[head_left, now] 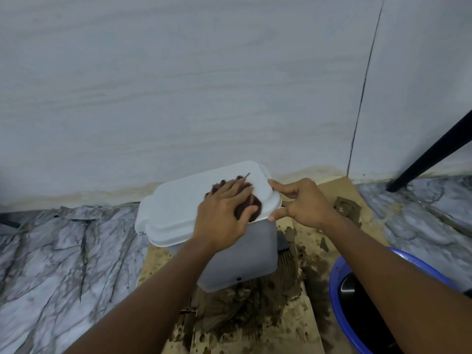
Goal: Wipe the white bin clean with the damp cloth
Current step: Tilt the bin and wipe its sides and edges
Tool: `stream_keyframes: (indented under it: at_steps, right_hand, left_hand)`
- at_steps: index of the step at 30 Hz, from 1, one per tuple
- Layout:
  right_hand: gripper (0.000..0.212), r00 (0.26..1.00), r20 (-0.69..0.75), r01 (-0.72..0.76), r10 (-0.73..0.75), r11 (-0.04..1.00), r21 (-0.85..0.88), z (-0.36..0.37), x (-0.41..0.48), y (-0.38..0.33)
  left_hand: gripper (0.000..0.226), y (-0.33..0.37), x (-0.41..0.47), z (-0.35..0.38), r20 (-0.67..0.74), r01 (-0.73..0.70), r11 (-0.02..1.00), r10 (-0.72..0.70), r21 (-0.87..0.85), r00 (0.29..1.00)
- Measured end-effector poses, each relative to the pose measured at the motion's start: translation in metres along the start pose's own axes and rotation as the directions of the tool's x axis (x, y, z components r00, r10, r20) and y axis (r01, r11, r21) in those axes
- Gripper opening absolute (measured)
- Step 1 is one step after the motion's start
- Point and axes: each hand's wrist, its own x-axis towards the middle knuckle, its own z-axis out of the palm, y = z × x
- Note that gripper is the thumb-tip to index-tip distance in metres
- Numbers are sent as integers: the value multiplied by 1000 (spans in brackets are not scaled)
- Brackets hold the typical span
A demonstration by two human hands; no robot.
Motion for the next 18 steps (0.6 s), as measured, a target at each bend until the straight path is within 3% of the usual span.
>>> stream_keyframes:
  at_steps: [7, 10, 13, 15, 18]
  right_hand:
    - [89, 1000, -14, -17, 16, 998, -64, 5, 2, -6]
    - [90, 999, -47, -28, 24, 995, -91, 5, 1, -5]
    - [89, 998, -56, -18, 12, 995, -99, 6, 0, -4]
    - [89, 999, -44, -7, 2, 995, -104, 6, -1, -5]
    - [87, 999, -43, -12, 9, 997, -82, 7, -2, -6]
  left_hand:
    - [51, -30, -19, -18, -29, 139, 990, -139, 19, 990]
    - [49, 2, 2, -1, 4, 55, 995, -55, 82, 998]
    - [56, 15, 16, 1, 142, -2, 993, -14, 117, 990]
    - [58, 1, 16, -11, 209, 49, 993, -71, 106, 975]
    - [58, -42, 11, -36, 264, 256, 964, -265, 69, 927]
